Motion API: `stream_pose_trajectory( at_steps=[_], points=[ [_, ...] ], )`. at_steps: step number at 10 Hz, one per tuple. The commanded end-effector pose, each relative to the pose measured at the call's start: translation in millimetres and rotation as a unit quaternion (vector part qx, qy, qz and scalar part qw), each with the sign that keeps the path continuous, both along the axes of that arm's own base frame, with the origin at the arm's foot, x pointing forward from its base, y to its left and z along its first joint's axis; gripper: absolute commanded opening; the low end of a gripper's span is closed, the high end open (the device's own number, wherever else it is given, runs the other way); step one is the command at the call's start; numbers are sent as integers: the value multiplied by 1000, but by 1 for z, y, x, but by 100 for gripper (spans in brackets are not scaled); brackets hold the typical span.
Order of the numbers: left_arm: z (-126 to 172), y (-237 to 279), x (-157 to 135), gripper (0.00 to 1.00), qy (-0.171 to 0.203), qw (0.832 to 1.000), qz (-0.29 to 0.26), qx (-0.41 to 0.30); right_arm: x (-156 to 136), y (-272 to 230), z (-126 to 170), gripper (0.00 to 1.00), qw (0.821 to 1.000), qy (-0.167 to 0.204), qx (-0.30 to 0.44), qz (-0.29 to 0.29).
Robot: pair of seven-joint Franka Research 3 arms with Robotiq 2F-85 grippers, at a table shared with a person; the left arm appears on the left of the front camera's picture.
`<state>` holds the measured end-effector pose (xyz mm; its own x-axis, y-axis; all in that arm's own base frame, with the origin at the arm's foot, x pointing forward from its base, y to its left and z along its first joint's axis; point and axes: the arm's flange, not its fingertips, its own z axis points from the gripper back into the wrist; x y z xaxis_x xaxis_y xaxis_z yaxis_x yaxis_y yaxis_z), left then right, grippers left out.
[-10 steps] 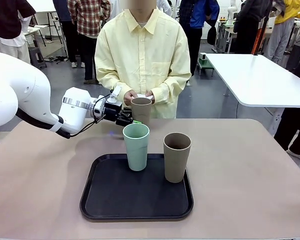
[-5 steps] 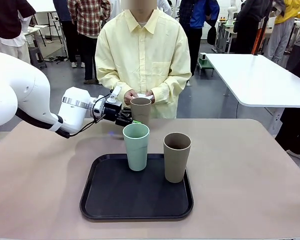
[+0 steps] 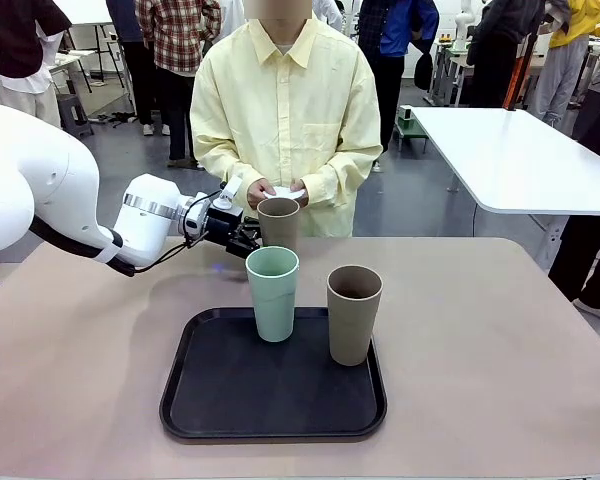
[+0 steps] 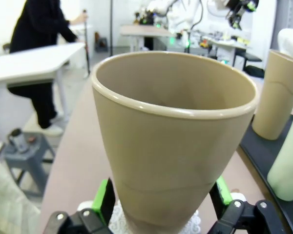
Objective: Place coasters on the table and set cups on them.
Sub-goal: Pick up one Reusable plastic cup and place it on a coaster set by the human.
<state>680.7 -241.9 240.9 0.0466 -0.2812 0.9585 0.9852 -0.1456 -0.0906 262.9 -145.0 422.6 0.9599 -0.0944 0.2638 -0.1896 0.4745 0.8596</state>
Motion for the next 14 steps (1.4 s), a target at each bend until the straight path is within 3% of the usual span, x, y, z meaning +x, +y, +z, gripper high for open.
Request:
stream_pose_trajectory(
  at_steps=[1, 9, 12, 14],
  points=[
    [8, 6, -8, 100, 3, 1000, -7, 15, 1, -1, 0, 100, 1000, -7, 8, 0],
    [19, 19, -14, 100, -12, 994, -4, 113, 1, -1, 0, 100, 1000, -7, 8, 0],
    [69, 47, -34, 100, -44, 981, 34, 188, 1, -1, 0, 100, 1000, -7, 8, 0],
    [125, 60, -54, 100, -72, 952, 48, 294, 1, -1, 0, 100, 1000, -7, 8, 0]
  ],
)
